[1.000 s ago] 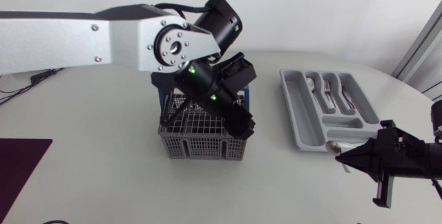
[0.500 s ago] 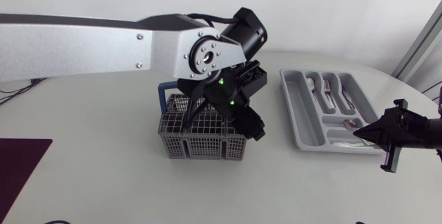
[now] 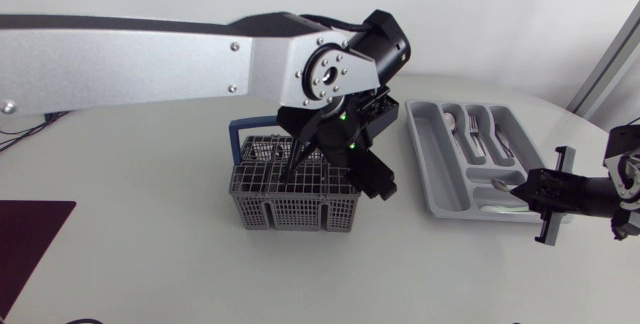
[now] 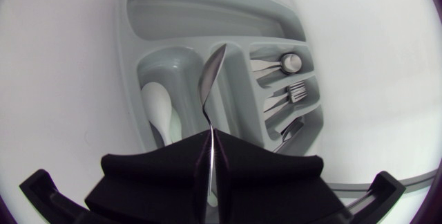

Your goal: Unload the cutlery basket into the drawer organizer.

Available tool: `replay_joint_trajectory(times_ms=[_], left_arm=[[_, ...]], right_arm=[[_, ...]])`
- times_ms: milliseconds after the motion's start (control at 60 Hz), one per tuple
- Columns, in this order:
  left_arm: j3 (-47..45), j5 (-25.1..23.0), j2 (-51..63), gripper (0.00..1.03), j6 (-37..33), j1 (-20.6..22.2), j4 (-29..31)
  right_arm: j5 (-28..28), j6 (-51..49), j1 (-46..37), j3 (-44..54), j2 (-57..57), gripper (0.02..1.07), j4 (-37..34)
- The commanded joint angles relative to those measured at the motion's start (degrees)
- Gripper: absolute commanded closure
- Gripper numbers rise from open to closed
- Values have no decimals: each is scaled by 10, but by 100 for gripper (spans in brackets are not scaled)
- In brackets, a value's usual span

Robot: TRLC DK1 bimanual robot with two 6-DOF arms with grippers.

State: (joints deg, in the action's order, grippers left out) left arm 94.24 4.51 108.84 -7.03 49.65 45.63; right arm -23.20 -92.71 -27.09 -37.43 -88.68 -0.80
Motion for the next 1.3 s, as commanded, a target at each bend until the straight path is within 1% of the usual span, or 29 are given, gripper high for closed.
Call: replay_joint_trajectory(times_ms=[0,133,200,250,283,300,317,433,483,583,667,700,783,800,917,1000,1167,1267,1283], left_arm=[[18,8,16,17,20,4,12],[17,15,16,17,25,7,14],[17,22,17,17,27,10,14],[17,28,18,17,29,12,13],[17,36,19,17,31,14,13],[17,37,20,17,31,14,13],[17,42,20,17,32,16,13],[18,69,23,17,34,20,13],[18,79,25,17,36,22,13],[15,92,26,17,41,26,13],[11,105,22,17,44,37,13],[10,110,20,17,46,40,13],[8,137,16,17,53,52,13],[8,147,15,17,57,60,13],[4,175,11,17,65,76,13],[4,195,12,17,69,82,12],[5,241,22,18,77,95,12],[8,250,32,19,83,98,11],[8,250,35,21,84,98,11]], right_arm=[[19,-23,16,27,-17,101,23],[43,-27,32,49,-22,101,66],[53,-35,33,59,-24,99,82],[54,-35,34,64,-24,89,94],[54,-35,34,68,-23,78,102],[54,-34,34,68,-23,77,103],[54,-34,34,69,-22,70,105],[52,-24,32,77,-4,41,106],[52,-15,32,82,7,32,106],[50,4,32,96,38,21,105],[50,29,34,105,68,20,99],[49,38,37,107,81,17,87],[45,59,44,120,114,17,71],[44,64,49,124,124,17,64],[42,92,65,143,170,17,42],[28,111,69,144,198,17,6],[20,171,91,155,258,17,-33],[19,195,110,169,298,17,-52],[19,198,113,172,306,17,-54]])
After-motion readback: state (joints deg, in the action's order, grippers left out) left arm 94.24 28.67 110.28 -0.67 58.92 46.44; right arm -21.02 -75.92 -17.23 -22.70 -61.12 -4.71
